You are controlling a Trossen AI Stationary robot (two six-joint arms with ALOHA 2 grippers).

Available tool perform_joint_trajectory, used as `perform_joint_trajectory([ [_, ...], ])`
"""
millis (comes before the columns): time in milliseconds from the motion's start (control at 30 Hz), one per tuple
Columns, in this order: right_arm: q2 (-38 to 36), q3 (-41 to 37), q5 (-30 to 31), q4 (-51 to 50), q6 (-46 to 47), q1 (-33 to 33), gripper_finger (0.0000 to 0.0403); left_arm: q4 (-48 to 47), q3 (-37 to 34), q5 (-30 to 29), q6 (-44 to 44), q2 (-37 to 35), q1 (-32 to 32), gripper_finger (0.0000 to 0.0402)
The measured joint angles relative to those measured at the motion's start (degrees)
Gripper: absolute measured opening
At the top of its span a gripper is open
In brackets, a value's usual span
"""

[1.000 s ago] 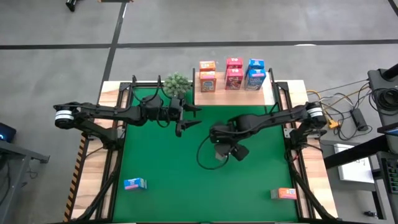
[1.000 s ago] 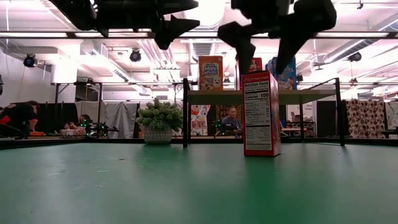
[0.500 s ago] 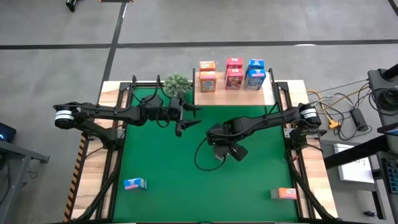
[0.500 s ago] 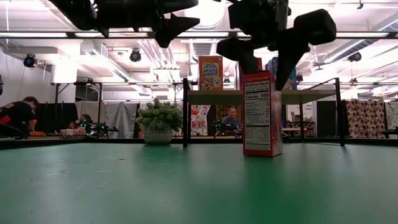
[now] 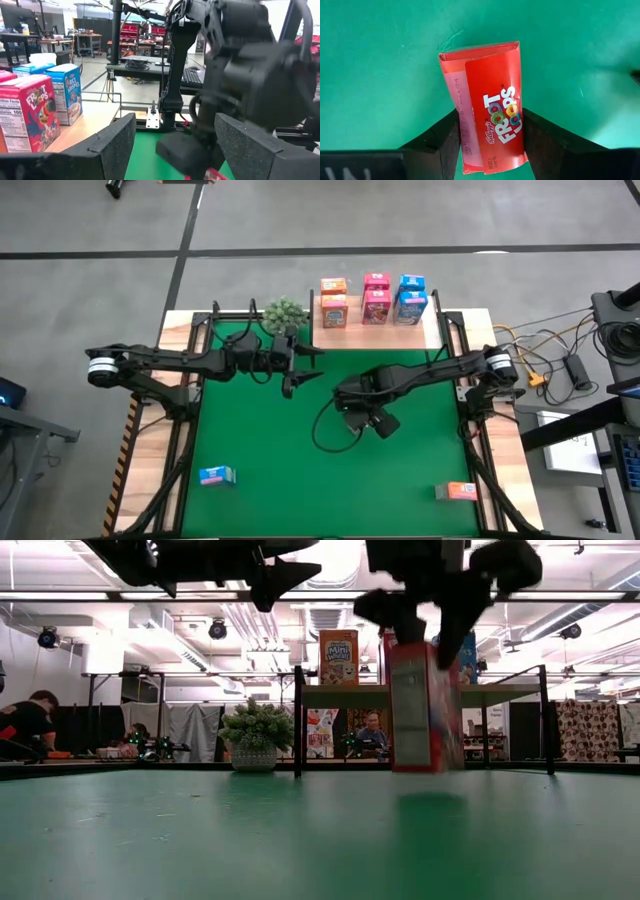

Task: Stack cereal on shelf
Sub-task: Put the red cereal box on the shelf aligned with the other red cereal box

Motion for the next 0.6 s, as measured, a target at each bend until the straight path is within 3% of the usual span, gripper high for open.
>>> perform_joint_trajectory([
  [333,-0.30,19.09,-0.11,-18.53,12.60,-5.00,0.0176,-0.11,0.05,0.02,1.11,-1.99,0.04,0.0256],
  [600,-2.76,29.40,-0.54,-21.60,9.98,-14.61,0.0176,-0.45,0.07,0.04,1.11,-2.05,0.04,0.0256],
])
